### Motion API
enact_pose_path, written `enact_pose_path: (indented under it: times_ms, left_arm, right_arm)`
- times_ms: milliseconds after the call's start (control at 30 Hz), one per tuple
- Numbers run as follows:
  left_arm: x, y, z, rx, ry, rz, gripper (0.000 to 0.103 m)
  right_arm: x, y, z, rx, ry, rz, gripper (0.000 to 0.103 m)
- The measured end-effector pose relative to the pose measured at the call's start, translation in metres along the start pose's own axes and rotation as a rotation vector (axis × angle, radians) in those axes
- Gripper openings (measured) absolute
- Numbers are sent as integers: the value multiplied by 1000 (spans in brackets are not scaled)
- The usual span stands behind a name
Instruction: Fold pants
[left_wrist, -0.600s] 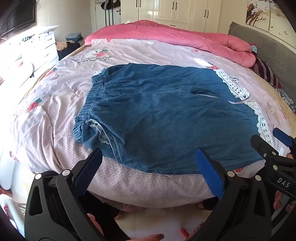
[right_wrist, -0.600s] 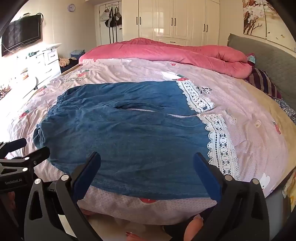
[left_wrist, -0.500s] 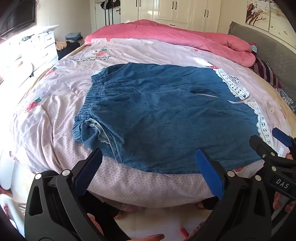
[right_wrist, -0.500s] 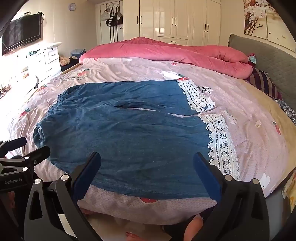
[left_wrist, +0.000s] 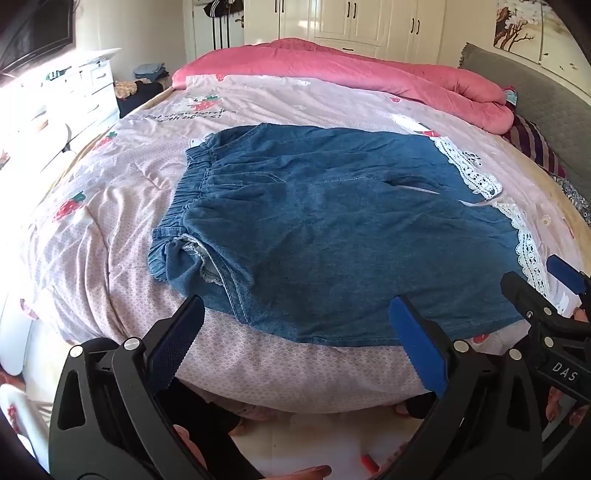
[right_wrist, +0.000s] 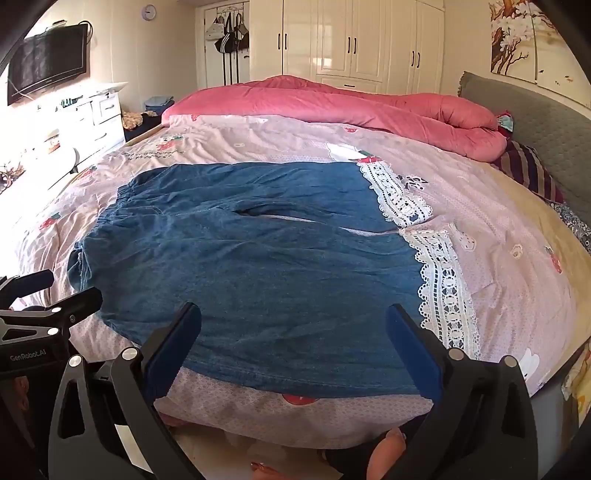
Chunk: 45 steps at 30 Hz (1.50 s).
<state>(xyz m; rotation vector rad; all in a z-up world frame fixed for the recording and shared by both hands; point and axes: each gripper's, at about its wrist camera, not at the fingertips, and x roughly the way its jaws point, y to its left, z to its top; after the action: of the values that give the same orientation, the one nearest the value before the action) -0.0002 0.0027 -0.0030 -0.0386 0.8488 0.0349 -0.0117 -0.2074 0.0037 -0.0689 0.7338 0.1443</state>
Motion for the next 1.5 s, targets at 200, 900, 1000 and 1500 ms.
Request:
enact_pose_path:
  times_ms: [200, 900, 1000, 1500]
  left_arm:
    - [-1, 1, 1, -7, -3, -8, 94]
    - [-4, 2, 3, -12, -15, 1, 94]
    - [-4, 2, 4, -8, -14, 1, 94]
    - [-2, 4, 2, -20, -9, 1, 94]
  right_arm:
    - [0, -2, -1, 2, -4, 2, 99]
    - [-1, 0, 0, -11, -7, 2, 99]
    - [0, 2, 1, -14, -2, -1, 99]
    - [1, 3, 0, -14, -1, 6, 99]
